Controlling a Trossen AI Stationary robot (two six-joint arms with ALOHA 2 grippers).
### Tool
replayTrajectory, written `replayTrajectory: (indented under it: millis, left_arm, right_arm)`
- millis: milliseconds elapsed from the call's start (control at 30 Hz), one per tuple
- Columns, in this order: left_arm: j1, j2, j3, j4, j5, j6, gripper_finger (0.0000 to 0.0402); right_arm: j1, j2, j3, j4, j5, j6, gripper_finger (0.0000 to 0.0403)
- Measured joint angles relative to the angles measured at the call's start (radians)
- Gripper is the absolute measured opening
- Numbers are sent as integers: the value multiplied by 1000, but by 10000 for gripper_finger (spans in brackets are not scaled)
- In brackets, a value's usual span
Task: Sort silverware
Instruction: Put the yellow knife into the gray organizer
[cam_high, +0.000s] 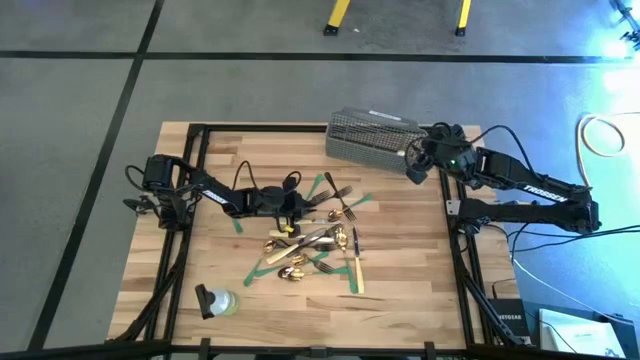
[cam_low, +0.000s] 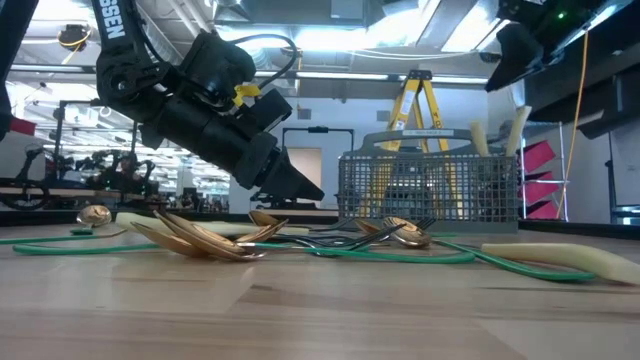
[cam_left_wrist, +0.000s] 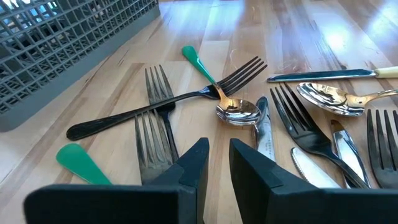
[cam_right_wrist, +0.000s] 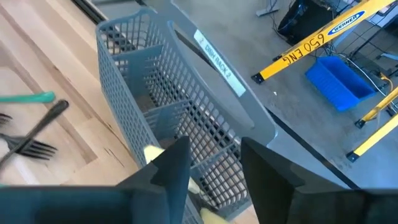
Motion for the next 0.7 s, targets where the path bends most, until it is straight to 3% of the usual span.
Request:
replayTrajectory:
  millis: [133, 433, 700]
  left_arm:
    - [0, 0, 0, 0, 0, 0, 49]
    - [0, 0, 0, 0, 0, 0, 49]
    - [0, 0, 0, -1, 0, 1, 49]
  right_arm:
    - [1, -11, 31, 32, -103, 4, 127]
    - [14, 38, 35, 101, -575, 99, 128]
    - [197, 216, -68, 127, -708, 159, 128]
